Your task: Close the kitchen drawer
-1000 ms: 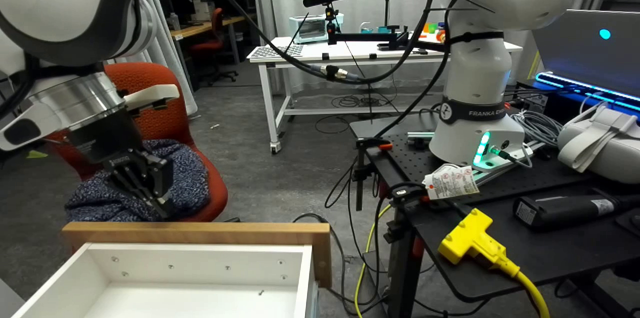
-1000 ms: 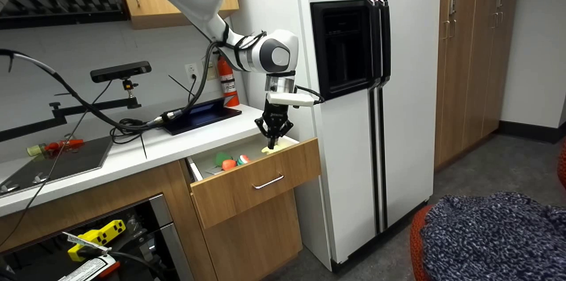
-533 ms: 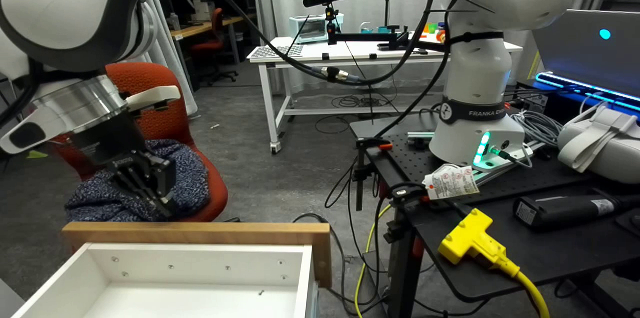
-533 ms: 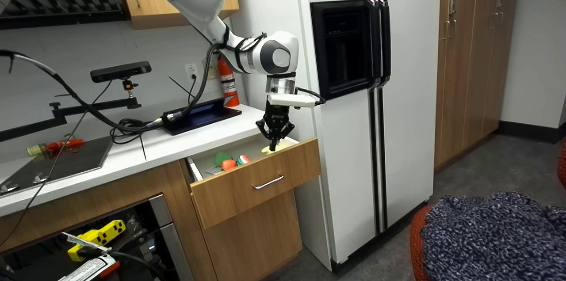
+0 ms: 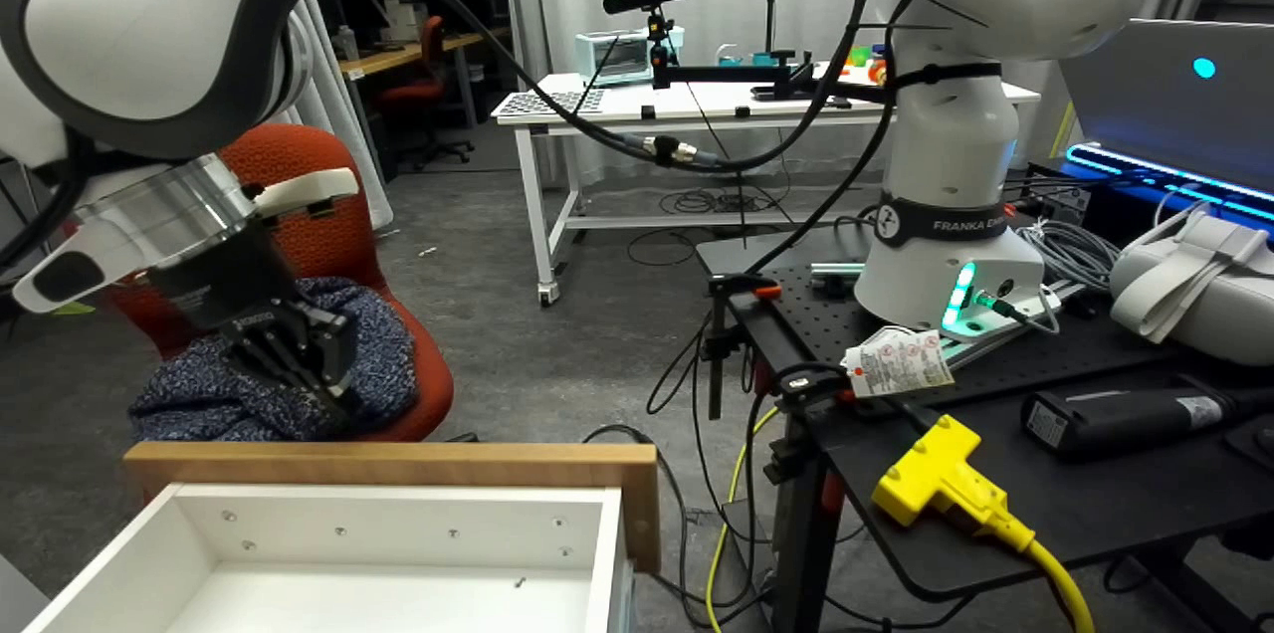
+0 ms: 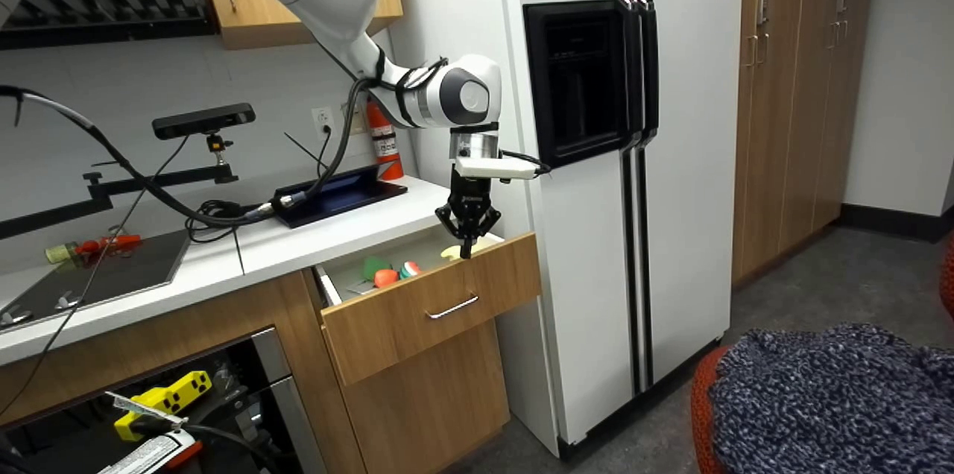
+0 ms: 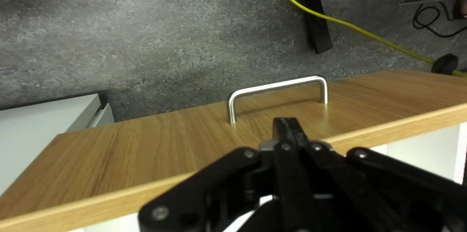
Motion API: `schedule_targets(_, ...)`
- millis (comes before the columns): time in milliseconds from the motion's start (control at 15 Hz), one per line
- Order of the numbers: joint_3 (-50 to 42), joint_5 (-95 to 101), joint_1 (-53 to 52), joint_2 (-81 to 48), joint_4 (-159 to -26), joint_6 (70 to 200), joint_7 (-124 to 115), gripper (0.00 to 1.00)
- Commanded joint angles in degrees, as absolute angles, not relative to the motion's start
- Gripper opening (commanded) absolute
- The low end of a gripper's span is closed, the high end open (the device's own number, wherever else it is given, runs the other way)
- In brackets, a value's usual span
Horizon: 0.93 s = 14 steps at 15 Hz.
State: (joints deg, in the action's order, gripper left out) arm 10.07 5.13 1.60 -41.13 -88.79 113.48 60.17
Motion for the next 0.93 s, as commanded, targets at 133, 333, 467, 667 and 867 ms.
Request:
schedule_targets(133,10.63,4.24,1.71,-41.58,-87.82,113.31,65.55,0.0)
schedule_targets(333,11.18,3.32,0.46,-49.5,-81.94,116.72,65.56,0.0)
schedule_targets(467,11.6,2.53,0.43,-50.2,-80.33,115.93,66.19,0.0)
schedule_targets(667,12.19,1.2,0.2,-51.24,-78.88,116.28,66.86,0.0)
schedule_targets(867,12.67,0.43,0.06,-52.08,-77.75,116.71,67.86,0.0)
